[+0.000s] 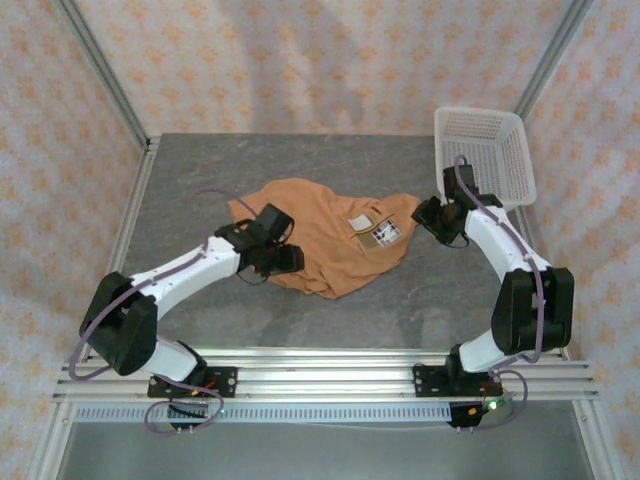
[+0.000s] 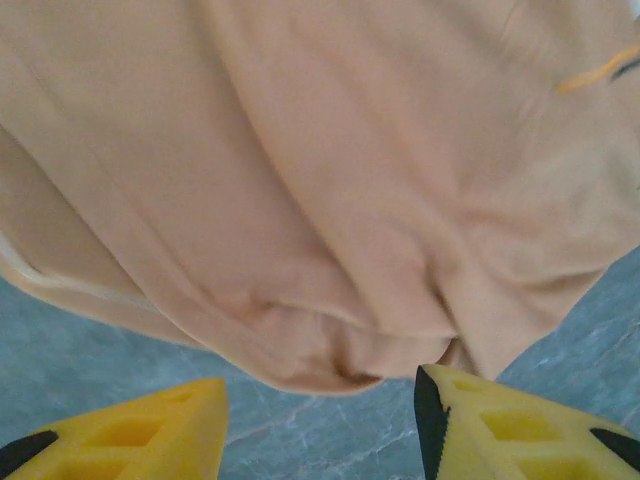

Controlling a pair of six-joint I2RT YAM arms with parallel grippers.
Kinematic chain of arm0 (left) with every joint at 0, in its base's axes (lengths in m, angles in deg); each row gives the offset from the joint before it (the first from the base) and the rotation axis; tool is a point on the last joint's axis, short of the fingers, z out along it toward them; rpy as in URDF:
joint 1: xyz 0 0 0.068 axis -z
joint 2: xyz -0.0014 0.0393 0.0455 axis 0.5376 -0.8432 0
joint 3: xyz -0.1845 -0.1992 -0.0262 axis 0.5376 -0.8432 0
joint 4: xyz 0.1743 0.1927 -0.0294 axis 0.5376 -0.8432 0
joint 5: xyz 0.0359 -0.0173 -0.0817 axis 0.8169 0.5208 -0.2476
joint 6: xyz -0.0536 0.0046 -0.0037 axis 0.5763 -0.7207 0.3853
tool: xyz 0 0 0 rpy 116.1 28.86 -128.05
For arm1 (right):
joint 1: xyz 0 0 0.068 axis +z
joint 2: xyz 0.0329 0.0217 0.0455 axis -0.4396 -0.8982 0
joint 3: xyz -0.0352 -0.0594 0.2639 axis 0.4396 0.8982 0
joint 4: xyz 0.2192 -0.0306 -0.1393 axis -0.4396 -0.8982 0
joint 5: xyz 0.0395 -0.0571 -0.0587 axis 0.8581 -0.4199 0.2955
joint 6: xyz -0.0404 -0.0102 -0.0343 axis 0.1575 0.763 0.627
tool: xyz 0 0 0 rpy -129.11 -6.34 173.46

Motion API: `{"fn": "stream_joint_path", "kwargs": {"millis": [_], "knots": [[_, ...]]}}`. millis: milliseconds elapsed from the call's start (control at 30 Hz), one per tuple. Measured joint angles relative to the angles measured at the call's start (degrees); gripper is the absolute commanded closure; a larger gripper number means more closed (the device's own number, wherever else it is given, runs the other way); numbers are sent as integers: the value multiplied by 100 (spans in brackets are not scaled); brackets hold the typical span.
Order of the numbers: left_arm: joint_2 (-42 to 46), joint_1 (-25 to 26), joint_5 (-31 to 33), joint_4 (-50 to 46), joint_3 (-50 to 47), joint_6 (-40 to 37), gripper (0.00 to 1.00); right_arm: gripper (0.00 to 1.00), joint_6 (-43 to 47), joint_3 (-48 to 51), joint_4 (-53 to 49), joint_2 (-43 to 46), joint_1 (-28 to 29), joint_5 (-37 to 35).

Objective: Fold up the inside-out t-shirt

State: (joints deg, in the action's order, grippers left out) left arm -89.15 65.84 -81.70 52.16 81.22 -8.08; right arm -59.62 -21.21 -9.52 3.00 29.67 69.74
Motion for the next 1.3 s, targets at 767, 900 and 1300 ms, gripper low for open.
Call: {"fn": "stream_joint_path", "kwargs": {"millis": [767, 900, 1300], "knots": [[-828, 409, 212, 975, -442, 1244, 39, 48, 59, 157, 83, 20, 2, 0], [-671, 409, 236, 881, -442, 1257, 39, 48, 59, 155, 92, 20, 2, 0], [-874, 509, 227, 1097, -544, 1502, 57, 48, 76, 68, 103, -28, 0, 0]]}}
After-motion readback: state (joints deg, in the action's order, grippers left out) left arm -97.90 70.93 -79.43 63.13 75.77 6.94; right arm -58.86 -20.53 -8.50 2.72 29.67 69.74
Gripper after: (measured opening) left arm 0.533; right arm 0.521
